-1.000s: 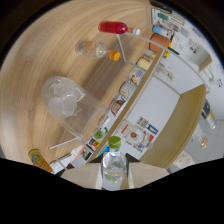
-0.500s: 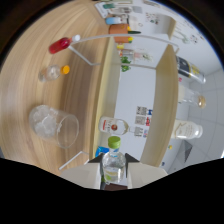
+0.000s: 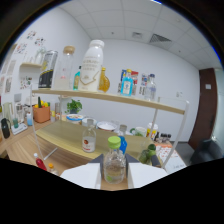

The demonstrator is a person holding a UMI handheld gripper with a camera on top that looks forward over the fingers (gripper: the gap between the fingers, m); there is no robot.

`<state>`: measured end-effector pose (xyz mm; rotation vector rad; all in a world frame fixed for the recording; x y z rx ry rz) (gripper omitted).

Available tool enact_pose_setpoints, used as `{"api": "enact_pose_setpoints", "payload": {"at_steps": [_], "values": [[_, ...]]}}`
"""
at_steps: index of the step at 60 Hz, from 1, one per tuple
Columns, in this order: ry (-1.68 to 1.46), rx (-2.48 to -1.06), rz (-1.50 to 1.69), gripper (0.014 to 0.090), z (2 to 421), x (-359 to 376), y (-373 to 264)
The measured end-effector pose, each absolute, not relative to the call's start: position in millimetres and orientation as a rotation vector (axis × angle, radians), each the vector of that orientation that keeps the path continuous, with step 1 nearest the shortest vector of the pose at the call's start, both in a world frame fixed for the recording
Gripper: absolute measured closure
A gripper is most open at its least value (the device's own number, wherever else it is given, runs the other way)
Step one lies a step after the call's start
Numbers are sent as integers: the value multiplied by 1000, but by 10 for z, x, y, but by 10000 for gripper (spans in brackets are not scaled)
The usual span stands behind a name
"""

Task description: Make me a cup of Vodka Sunrise.

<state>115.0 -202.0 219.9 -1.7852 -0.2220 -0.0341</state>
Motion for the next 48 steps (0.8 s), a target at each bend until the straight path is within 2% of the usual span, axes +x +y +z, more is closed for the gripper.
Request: {"api": "enact_pose_setpoints", "payload": {"at_steps": [13,23,31,48], "values": [[-73,-1928,74,697,1235,1397,-1943],[-56,-2013,105,695,697,1467,-1979],[-61,-2049,103,695,479,1486,-1997],[-57,-2092,75,687,321,1521,-2031]]}}
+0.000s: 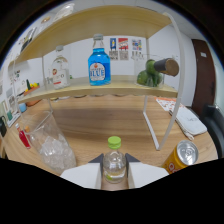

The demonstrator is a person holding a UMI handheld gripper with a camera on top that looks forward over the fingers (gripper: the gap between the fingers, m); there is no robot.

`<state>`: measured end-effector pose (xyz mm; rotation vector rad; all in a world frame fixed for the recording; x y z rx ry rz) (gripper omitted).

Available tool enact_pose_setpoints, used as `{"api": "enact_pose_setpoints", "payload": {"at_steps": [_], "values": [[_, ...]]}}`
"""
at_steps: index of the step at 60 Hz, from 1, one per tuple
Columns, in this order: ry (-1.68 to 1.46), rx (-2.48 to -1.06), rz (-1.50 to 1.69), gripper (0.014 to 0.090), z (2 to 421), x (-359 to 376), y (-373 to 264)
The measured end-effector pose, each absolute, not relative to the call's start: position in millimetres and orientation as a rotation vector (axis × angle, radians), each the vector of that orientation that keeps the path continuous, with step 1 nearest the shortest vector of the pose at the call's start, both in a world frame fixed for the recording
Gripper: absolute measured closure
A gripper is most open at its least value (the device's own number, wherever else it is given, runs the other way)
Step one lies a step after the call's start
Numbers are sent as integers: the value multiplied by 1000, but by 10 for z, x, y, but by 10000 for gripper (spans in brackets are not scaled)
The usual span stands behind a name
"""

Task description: Make me a cup of Vodka Sunrise.

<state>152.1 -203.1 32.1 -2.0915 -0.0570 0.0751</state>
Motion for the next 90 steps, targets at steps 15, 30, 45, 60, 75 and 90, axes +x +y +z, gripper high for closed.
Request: {"api": "enact_pose_setpoints", "payload": {"at_steps": [15,30,45,60,75,90], "values": [[-50,-2134,28,606,254,1571,-2129],[-38,-2134,-24,189,740,1604,-2339],[-18,-2119,-66,184,1497,1379,-2765],[-26,-2151,-71,188,1682,823,-3140],[-18,-2162,-74,190,1712,390,-3304],[13,-2168,-80,190,1729,221,-3381]]}}
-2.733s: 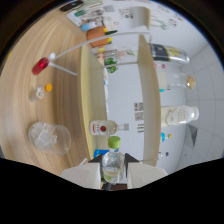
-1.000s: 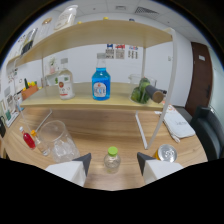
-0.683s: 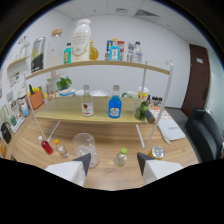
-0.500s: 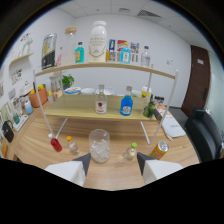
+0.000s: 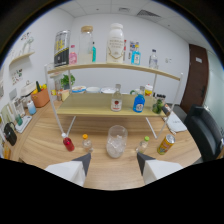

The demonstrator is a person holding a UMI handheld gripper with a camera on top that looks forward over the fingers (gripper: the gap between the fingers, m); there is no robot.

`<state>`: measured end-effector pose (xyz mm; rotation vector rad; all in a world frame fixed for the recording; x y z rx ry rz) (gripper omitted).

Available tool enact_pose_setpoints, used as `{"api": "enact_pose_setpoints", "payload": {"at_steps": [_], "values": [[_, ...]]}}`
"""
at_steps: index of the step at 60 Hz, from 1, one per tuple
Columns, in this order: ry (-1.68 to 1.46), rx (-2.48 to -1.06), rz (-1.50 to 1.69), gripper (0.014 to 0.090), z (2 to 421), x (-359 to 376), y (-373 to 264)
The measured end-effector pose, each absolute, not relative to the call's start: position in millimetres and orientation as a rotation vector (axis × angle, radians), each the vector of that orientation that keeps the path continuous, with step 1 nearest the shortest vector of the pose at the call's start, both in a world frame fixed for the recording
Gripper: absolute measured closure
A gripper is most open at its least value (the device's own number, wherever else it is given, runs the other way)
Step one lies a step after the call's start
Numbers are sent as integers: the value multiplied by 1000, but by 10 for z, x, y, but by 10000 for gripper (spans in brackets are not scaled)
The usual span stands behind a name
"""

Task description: Make me a cup of Vodka Sunrise.

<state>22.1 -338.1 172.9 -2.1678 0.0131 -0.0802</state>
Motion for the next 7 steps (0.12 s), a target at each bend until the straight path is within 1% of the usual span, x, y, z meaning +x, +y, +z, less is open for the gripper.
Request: {"api": "enact_pose_setpoints", "payload": {"at_steps": [7], "values": [[20,-2168,-88,189,1732,189,-3388]]}}
